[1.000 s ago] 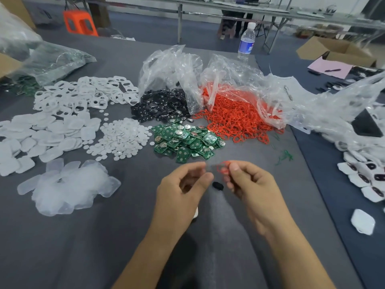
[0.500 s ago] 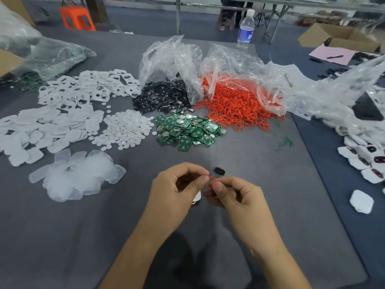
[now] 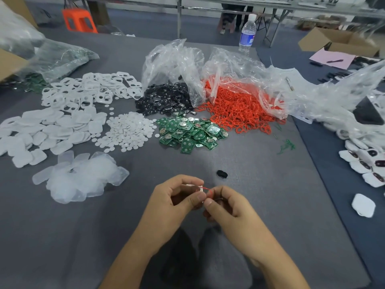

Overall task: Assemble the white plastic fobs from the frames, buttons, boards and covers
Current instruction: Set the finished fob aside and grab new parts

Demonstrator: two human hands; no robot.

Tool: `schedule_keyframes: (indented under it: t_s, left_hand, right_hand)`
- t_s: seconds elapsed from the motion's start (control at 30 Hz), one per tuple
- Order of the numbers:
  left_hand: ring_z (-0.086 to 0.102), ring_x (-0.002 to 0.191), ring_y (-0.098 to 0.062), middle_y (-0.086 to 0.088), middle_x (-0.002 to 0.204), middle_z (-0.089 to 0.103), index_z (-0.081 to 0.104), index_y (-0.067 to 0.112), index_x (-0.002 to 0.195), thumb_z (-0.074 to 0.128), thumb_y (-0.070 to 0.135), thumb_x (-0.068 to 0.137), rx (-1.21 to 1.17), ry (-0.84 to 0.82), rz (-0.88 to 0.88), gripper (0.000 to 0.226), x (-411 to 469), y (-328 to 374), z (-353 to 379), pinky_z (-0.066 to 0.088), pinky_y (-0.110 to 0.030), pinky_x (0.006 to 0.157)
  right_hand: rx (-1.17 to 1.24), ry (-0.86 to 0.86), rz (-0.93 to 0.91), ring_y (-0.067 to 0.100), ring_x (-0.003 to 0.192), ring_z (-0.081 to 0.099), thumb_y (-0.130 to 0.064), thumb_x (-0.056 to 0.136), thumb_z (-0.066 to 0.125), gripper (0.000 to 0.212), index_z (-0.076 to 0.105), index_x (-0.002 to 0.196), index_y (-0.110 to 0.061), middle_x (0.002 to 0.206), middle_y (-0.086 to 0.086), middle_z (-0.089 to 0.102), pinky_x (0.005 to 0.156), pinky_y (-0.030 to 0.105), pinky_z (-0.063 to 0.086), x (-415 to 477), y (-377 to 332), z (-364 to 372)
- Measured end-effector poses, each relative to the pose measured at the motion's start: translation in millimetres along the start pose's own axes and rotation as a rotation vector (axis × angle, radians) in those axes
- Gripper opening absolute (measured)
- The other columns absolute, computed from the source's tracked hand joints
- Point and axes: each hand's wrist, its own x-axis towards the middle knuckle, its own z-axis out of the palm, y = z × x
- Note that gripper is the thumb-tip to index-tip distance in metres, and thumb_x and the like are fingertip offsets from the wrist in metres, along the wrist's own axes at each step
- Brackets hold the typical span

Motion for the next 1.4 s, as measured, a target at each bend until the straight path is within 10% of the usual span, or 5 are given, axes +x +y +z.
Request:
schedule_keyframes:
  t_s: [0.33, 0.87, 1.03, 1.4]
  left_hand:
    - [0.071, 0.097, -0.021, -0.016, 0.101, 0.075, 0.07, 0.027, 0.117, 0.077, 0.024, 0.091, -0.039, -0.16, -0.098, 0.027, -1.4, -2.2, -14.8, 0.056, -0.035, 0.098]
    - [0.064, 0.091, -0.012, -0.008, 0.098, 0.071, 0.063, 0.016, 0.109, 0.072, 0.012, 0.092, -0.22, -0.302, -0.204, 0.02, -6.5, -4.0, -17.9, 0.05, -0.02, 0.082]
    - [0.06, 0.085, -0.009, 0.0, 0.092, 0.07, 0.067, 0.022, 0.103, 0.075, 0.037, 0.092, -0.174, -0.283, -0.185, 0.02, -7.7, 2.2, -14.2, 0.049, -0.019, 0.079]
    - [0.066, 0.075, -0.012, -0.009, 0.093, 0.071, 0.07, 0.014, 0.099, 0.08, 0.013, 0.083, -0.459, -0.218, -0.415, 0.018, -9.7, 5.0, -8.7, 0.056, -0.021, 0.068]
  right_hand:
    - [0.106, -0.1, 0.07, 0.004, 0.072, 0.059, -0.01, 0.1, 0.057, 0.012, 0.067, 0.095, -0.012, 0.074, -0.005, 0.066, 0.07, 0.017, 0.049, 3.3, 1.4, 0.2]
    - [0.099, -0.145, 0.083, 0.004, 0.065, 0.054, -0.002, 0.1, 0.053, 0.011, 0.06, 0.099, 0.007, 0.071, -0.001, 0.062, 0.06, 0.014, 0.044, 1.5, -1.6, -1.5]
    - [0.036, -0.124, 0.069, 0.019, 0.068, 0.044, -0.005, 0.098, 0.057, 0.012, 0.064, 0.09, -0.011, 0.069, 0.003, 0.059, 0.06, 0.032, 0.035, 1.2, -4.8, -2.6]
    - [-0.172, -0.065, -0.154, 0.011, 0.06, 0.046, -0.025, 0.091, 0.062, 0.002, 0.063, 0.091, -0.027, 0.069, 0.003, 0.057, 0.056, 0.03, 0.04, 1.2, 2.0, -8.2]
